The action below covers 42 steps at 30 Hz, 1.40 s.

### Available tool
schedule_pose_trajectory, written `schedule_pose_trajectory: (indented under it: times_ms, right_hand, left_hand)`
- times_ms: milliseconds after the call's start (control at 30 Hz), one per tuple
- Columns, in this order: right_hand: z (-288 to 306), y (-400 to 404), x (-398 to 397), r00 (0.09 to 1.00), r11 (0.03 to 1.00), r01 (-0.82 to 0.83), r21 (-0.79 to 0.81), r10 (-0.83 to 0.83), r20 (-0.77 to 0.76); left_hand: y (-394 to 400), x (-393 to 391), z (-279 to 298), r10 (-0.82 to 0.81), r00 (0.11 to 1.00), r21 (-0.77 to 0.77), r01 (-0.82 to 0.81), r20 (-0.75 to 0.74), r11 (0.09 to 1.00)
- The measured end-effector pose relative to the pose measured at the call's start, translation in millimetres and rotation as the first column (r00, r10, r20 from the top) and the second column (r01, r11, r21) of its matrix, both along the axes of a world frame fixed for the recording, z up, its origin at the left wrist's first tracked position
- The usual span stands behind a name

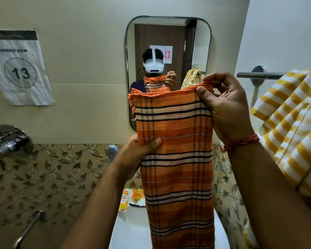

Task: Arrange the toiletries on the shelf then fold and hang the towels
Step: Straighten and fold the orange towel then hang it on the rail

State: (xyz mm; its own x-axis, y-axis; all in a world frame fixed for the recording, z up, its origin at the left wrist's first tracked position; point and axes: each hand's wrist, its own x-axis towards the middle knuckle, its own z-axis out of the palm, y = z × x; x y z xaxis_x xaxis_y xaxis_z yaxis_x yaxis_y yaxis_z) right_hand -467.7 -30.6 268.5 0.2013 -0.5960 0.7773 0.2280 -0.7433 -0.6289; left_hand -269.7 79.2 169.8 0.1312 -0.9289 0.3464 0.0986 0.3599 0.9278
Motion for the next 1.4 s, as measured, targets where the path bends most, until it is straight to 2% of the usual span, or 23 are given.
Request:
schedule_pose_trajectory:
  times_ms: [67,167,200,267,300,367,433,533,600,667,733,833,933,1033,1133,1200,1233,1300,1333,1400]
  right_hand:
    - [-1.7,-2.8,-3.3,0.997,0.996,-0.069,0.064,0.07,-0.02]
    - [-17.8,-6.0,-15.8,0.931,0.909,-0.346,0.233,0.364,-0.036]
    - [-29.0,-6.7,-19.4,0.894,0.869,-0.404,0.286,0.441,-0.076]
    - [-56.7,-3.6,-20.3,0.84,0.833,-0.418,0.363,0.506,-0.194]
    - [-69.1,-0.1,-17.8,0.835,0.825,-0.407,0.392,0.51,-0.206]
    - [-83.6,9.0,-10.5,0.89,0.819,-0.362,0.445,0.446,-0.096]
    - [-84.1,15.2,-4.6,0.926,0.82,-0.344,0.457,0.377,0.021]
    - [-71.9,18.2,0.5,0.924,0.803,-0.367,0.471,0.373,0.083]
    - [-62.8,18.3,0.7,0.917,0.786,-0.385,0.484,0.384,0.107]
    - [-57.5,13.5,0.0,0.922,0.771,-0.375,0.515,0.366,0.123]
    - [-59.6,1.9,2.8,0.934,0.744,-0.337,0.576,0.34,0.108]
    - [-72.0,-10.9,8.4,0.923,0.671,-0.333,0.662,0.377,0.083]
    - [-90.4,-19.4,8.7,0.913,0.585,-0.332,0.74,0.397,0.096]
    - [-101.5,-21.5,5.8,0.911,0.601,-0.28,0.748,0.412,0.01]
    - [-103.9,-16.2,1.6,0.838,0.575,-0.367,0.732,0.546,-0.009]
    - [-99.1,-14.3,-1.6,0.82,0.608,-0.43,0.667,0.572,0.007]
    - [-101.5,-21.4,0.9,0.832,0.611,-0.437,0.66,0.553,0.039]
    - [-103.0,-30.0,10.7,0.905,0.61,-0.336,0.718,0.419,0.069]
    - [-103.4,-30.6,16.1,0.942,0.564,-0.262,0.783,0.324,0.082]
    - [-111.9,-33.0,23.3,0.954,0.451,-0.266,0.852,0.253,0.163]
  left_hand:
    - [-0.2,-9.1,2.7,0.132,0.989,-0.03,-0.135,-0.073,0.99]
    - [1.6,-20.7,17.5,0.25,0.958,-0.075,-0.261,-0.138,0.962]
    - [2.4,-23.5,24.2,0.261,0.952,-0.085,-0.277,-0.163,0.957]
    - [2.3,-26.7,36.6,0.268,0.946,-0.109,-0.29,-0.181,0.951]
    - [1.4,-27.7,41.8,0.292,0.941,-0.116,-0.314,-0.173,0.942]
    - [-1.0,-25.2,48.0,0.318,0.938,-0.123,-0.335,-0.14,0.934]
    - [-2.1,-15.1,46.5,0.202,0.975,-0.106,-0.212,-0.094,0.972]
    - [3.0,6.6,24.0,-0.065,0.998,-0.004,0.065,-0.008,0.998]
    - [9.0,14.1,-2.5,-0.147,0.989,0.039,0.147,-0.001,0.988]
    - [14.6,10.6,-24.1,-0.17,0.984,0.007,0.17,-0.051,0.985]
    - [15.8,1.4,-35.5,-0.133,0.985,-0.039,0.129,-0.113,0.991]
    - [5.9,-5.9,-44.1,0.081,0.971,0.049,-0.072,-0.227,0.996]
    - [-2.7,-11.8,-51.0,0.188,0.96,0.071,-0.177,-0.205,0.982]
    - [-5.9,-19.6,-53.7,0.266,0.933,0.091,-0.251,-0.241,0.964]
    - [-11.0,-19.7,-58.3,0.279,0.941,0.114,-0.261,-0.192,0.959]
    - [-10.7,-20.5,-56.7,0.283,0.947,0.138,-0.264,-0.148,0.955]
    - [-10.8,-21.5,-54.7,0.3,0.943,0.144,-0.28,-0.145,0.949]
    - [-12.8,-23.8,-46.9,0.297,0.948,0.089,-0.288,-0.115,0.954]
    - [-13.2,-26.3,-41.8,0.278,0.954,0.059,-0.273,-0.11,0.96]
    - [-17.8,-28.7,-35.3,0.263,0.956,0.059,-0.257,-0.134,0.965]
